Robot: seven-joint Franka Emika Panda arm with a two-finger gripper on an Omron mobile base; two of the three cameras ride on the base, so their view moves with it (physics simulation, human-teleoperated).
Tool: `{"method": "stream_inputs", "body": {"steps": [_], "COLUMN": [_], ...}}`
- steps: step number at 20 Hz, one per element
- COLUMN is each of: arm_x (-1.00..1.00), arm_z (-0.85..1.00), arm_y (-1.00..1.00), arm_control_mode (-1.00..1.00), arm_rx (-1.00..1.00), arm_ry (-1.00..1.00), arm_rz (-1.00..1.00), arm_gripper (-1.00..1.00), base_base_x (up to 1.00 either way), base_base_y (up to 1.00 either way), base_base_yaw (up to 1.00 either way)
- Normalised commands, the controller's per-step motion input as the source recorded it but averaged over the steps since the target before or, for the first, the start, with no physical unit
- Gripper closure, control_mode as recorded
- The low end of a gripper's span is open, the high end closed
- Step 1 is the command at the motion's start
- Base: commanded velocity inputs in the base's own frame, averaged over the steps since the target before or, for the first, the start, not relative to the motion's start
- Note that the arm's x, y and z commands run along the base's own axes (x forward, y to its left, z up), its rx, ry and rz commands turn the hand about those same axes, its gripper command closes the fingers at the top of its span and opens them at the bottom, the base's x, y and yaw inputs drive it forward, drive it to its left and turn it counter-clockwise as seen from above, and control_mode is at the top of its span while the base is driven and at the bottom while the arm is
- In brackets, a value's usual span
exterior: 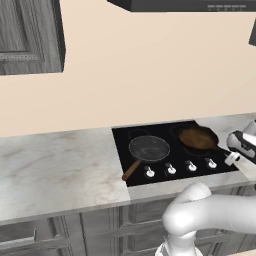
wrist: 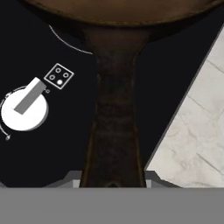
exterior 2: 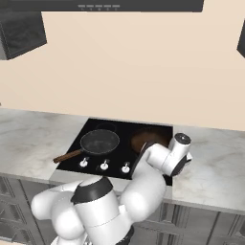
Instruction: Place both pans onto different burners. Then place the broccoli and the shrimp on different pans.
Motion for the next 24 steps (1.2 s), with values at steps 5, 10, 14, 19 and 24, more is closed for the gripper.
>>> {"method": "stream_inputs", "body": {"steps": [5,10,14,19,24], "arm_x": [0.00,0.00,0.03,0.04,0.00], "arm_z": [-0.27,-0.19,0.00,0.00,0.00], "arm_y": [0.00,0.00,0.00,0.00,0.00], "arm_control_mode": [-1.00,-1.00,-1.00,-1.00,-1.00], "arm_rx": [0.00,0.00,0.00,0.00,0.00], "arm_ry": [0.00,0.00,0.00,0.00,0.00], "arm_rz": [0.00,0.00,0.00,0.00,0.00], "arm_gripper": [1.00,1.00,1.00,1.00,-1.00], "base_base_x": [0.00,0.00,0.00,0.00,0.00], "base_base_y": [0.00,0.00,0.00,0.00,0.00], "base_base_yaw": [0.00,0.00,0.00,0.00,0.00]}}
